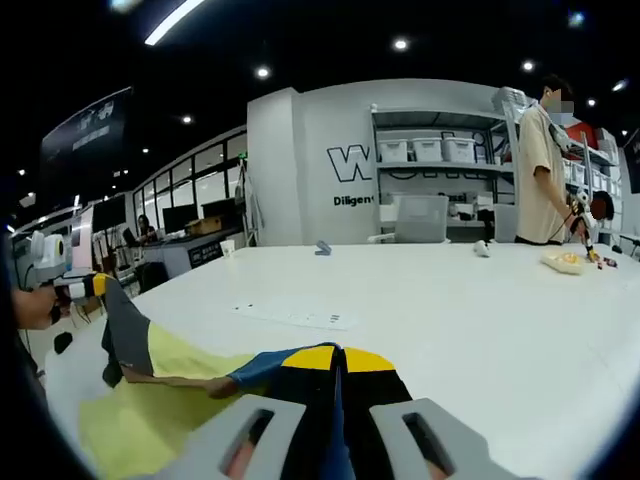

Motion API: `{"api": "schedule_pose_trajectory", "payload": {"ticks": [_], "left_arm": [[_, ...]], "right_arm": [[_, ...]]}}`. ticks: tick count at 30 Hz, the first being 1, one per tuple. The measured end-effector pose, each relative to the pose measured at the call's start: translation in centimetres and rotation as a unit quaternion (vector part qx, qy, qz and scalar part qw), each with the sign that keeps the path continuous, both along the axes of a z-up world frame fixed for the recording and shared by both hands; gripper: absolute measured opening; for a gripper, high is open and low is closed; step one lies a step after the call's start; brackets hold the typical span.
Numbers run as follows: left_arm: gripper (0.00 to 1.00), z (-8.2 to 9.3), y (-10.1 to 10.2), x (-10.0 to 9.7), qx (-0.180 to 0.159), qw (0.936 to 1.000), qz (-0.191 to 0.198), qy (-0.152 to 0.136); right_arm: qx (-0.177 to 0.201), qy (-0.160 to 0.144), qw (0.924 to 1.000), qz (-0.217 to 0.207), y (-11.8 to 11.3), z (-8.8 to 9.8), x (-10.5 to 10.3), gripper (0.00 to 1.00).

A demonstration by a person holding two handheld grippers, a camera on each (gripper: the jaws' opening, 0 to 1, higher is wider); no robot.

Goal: Fold the garment on the visible template until the final outline fits inside the template.

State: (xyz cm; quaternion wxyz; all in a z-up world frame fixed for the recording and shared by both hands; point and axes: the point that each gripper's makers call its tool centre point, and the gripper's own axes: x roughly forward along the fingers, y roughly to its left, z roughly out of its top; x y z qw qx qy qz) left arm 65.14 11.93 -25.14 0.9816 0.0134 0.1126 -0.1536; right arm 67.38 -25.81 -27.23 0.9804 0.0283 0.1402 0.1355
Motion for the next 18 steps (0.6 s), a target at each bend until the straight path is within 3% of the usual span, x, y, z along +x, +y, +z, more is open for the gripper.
{"api": "schedule_pose_trajectory", "payload": {"ticks": [5, 8, 10, 13, 18], "left_arm": [[0.00, -1.9, 0.7, 1.3, 0.018, 0.9993, 0.018, 0.026], [0.00, -2.4, 0.6, 1.8, 0.010, 0.9990, 0.024, 0.037], [0.01, -3.0, 0.2, 1.8, 0.010, 0.9983, 0.021, 0.053], [0.09, -3.0, -0.1, 1.6, -0.005, 0.9983, 0.020, 0.055], [0.11, -2.6, -0.1, 0.6, -0.006, 0.9988, 0.020, 0.044]], "right_arm": [[-0.010, 0.021, 0.9995, -0.020, -0.1, -1.9, 1.7, 0.00], [-0.010, 0.034, 0.9991, -0.021, 0.2, -2.7, 2.4, 0.00], [-0.039, 0.052, 0.9978, -0.015, 0.3, -3.4, 2.2, 0.00], [-0.032, 0.044, 0.9984, -0.018, 0.1, -2.8, 1.5, 0.15], [-0.042, 0.028, 0.9987, -0.007, -0.3, -2.3, 0.3, 0.13]]}}
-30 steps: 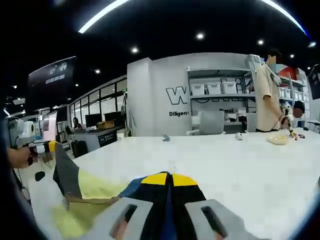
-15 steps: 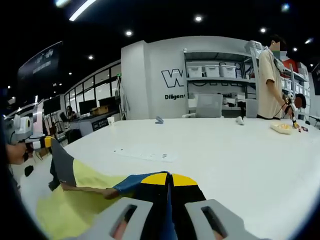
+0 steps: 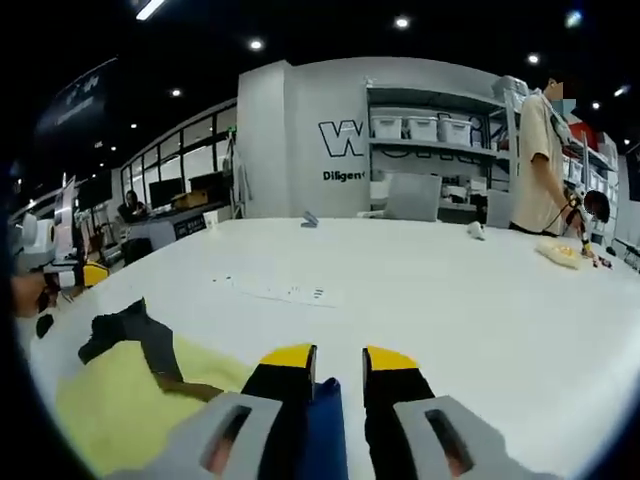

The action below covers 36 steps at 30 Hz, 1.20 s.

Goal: Fold the garment on the visible template until the final outline fits inside the template.

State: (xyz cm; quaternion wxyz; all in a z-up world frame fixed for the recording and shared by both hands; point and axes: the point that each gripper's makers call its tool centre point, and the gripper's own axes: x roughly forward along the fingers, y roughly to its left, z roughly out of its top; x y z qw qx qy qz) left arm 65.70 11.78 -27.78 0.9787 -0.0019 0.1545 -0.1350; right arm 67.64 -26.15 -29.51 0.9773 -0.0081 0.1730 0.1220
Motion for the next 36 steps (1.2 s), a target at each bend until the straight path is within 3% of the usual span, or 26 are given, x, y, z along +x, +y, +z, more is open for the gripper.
{"api": "schedule_pose_trajectory", "payload": {"ticks": [5, 15, 23, 25, 29, 36], "left_arm": [[0.14, -0.2, 0.0, -1.0, -0.007, 1.0000, -0.001, -0.004], [0.15, -0.6, -1.8, -6.2, 0.007, 0.9994, -0.031, -0.011], [0.18, 0.1, -3.5, -10.5, 0.003, 0.9985, -0.051, -0.021], [0.18, 0.1, -4.0, -12.2, 0.001, 0.9983, -0.054, -0.022], [0.18, 0.4, -4.2, -14.4, -0.010, 0.9984, -0.050, -0.025], [0.18, 0.7, -4.4, -17.3, -0.011, 0.9985, -0.047, -0.027]], "right_arm": [[-0.005, -0.009, 0.9999, 0.009, -0.1, 0.1, -2.0, 0.12], [-0.011, -0.022, 0.9991, 0.035, 0.9, 0.3, -5.8, 0.11], [-0.023, -0.032, 0.9962, 0.078, 1.9, 0.7, -11.8, 0.10], [-0.020, -0.024, 0.9962, 0.082, 1.9, 0.4, -14.9, 0.10], [-0.018, -0.005, 0.9973, 0.070, 1.1, -0.6, -18.4, 0.10], [-0.016, 0.022, 0.9981, 0.054, -0.5, -2.4, -23.0, 0.09]]}}
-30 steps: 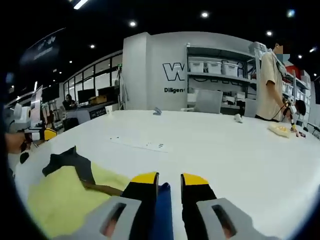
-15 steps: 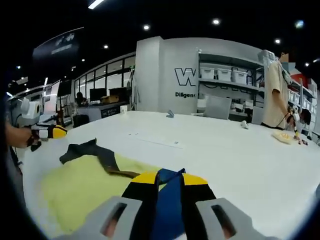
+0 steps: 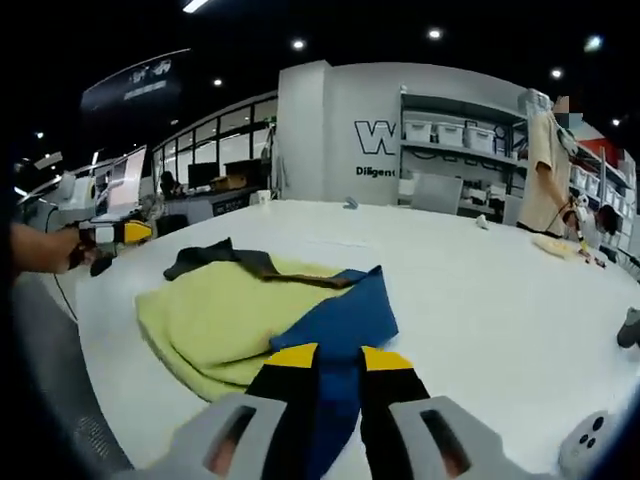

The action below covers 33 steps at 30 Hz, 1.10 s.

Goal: Fold the garment on the visible template until the final outline fits inside the template.

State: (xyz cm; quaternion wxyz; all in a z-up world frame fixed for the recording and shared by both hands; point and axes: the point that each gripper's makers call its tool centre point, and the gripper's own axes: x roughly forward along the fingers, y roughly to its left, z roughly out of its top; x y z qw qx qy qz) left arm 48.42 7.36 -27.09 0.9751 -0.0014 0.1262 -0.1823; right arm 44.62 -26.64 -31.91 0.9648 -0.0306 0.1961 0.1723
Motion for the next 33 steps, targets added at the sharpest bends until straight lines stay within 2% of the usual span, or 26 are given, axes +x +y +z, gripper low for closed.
{"api": "schedule_pose_trajectory", "payload": {"ticks": [5, 11, 17, 21, 23, 27, 32, 33], "left_arm": [[0.18, -0.2, -0.3, -1.7, 0.001, 1.0000, -0.009, 0.004], [0.28, -0.8, -1.0, -4.4, 0.004, 0.9995, -0.026, 0.019], [0.46, -0.5, -1.5, -7.6, 0.002, 0.9980, -0.053, 0.034], [0.73, -0.3, -1.8, -9.3, 0.007, 0.9971, -0.061, 0.044], [0.83, -0.1, -1.8, -9.7, 0.011, 0.9971, -0.062, 0.043], [0.88, 0.4, -1.4, -11.0, 0.004, 0.9969, -0.064, 0.046], [0.99, 0.7, -1.2, -11.6, 0.003, 0.9970, -0.060, 0.048], [0.98, 0.8, -1.1, -11.7, 0.002, 0.9971, -0.059, 0.048]], "right_arm": [[-0.004, 0.012, 0.9999, -0.002, 0.0, -0.7, -2.5, 0.09], [0.002, 0.039, 0.9992, -0.005, 0.1, -2.3, -5.0, 0.11], [0.007, 0.063, 0.9978, -0.021, -0.3, -3.9, -6.0, 0.12], [0.008, 0.078, 0.9967, -0.024, -0.3, -4.7, -6.3, 0.13], [0.011, 0.084, 0.9961, -0.025, -0.2, -4.9, -6.4, 0.14], [0.024, 0.095, 0.9947, -0.032, -0.4, -5.8, -6.3, 0.14], [0.039, 0.100, 0.9935, -0.039, -0.3, -6.3, -6.1, 0.14], [0.041, 0.101, 0.9932, -0.040, -0.3, -6.4, -6.0, 0.13]]}}
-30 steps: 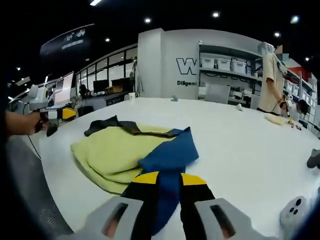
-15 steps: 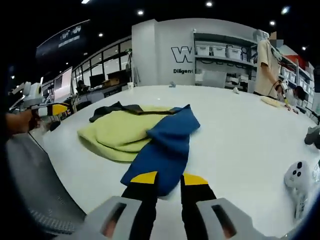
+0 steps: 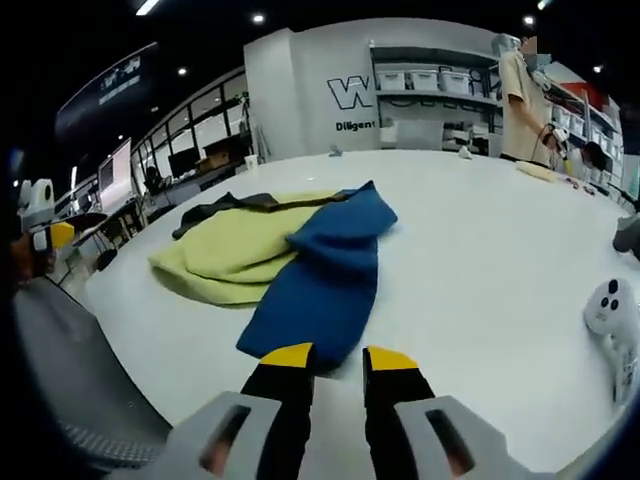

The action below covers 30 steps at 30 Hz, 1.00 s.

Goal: Fold the garment on the visible template until the final outline fits inside the template.

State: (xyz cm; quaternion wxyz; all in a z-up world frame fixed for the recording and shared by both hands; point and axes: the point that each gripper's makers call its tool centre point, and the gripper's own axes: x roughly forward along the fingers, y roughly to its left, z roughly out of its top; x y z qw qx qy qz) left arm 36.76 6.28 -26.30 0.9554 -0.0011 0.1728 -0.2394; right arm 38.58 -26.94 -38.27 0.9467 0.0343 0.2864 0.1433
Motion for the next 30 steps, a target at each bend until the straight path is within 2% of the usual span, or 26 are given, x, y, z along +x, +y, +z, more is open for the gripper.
{"api": "schedule_pose_trajectory", "payload": {"ticks": [5, 12, 16, 18, 20, 23, 25, 26, 28, 30], "left_arm": [[0.99, 0.7, 0.3, -0.3, -0.003, 1.0000, 0.005, -0.007], [0.99, 0.7, 0.9, -0.2, 0.001, 0.9999, 0.012, -0.007], [0.99, 0.8, 0.6, -0.2, 0.002, 0.9999, 0.012, -0.007], [0.99, 0.8, 0.6, -0.3, 0.004, 0.9999, 0.011, -0.007], [0.99, 0.8, 0.5, -0.3, 0.002, 0.9999, 0.009, -0.007], [0.99, 0.8, 0.4, -0.3, 0.003, 0.9999, 0.008, -0.007], [0.99, 0.7, 0.3, -0.4, 0.003, 0.9999, 0.008, -0.006], [0.99, 0.7, 0.3, -0.4, 0.003, 1.0000, 0.007, -0.004], [0.99, 0.6, 0.3, -0.4, 0.005, 1.0000, 0.005, -0.003], [0.99, 0.5, 0.3, -0.4, 0.005, 1.0000, 0.004, -0.002]], "right_arm": [[0.007, 0.003, 0.9999, -0.006, 0.0, -0.1, 0.2, 0.11], [0.005, 0.009, 0.9999, -0.007, -0.1, -0.6, 0.4, 0.00], [-0.005, 0.002, 1.0000, -0.006, -0.3, -0.5, 0.7, 0.00], [0.013, -0.007, 0.9997, -0.021, -0.6, 0.4, 1.0, 0.00], [0.042, -0.023, 0.9979, -0.044, -1.0, 2.3, 1.7, 0.00], [0.035, -0.050, 0.9967, -0.054, -2.4, 3.9, 2.7, 0.00], [0.050, -0.071, 0.9937, -0.072, -3.3, 5.5, 3.6, 0.00], [0.082, -0.090, 0.9865, -0.110, -4.5, 8.0, 4.5, 0.00], [0.088, -0.113, 0.9798, -0.140, -6.7, 9.7, 5.7, 0.00], [0.091, -0.121, 0.9768, -0.151, -7.7, 9.9, 6.4, 0.00]]}}
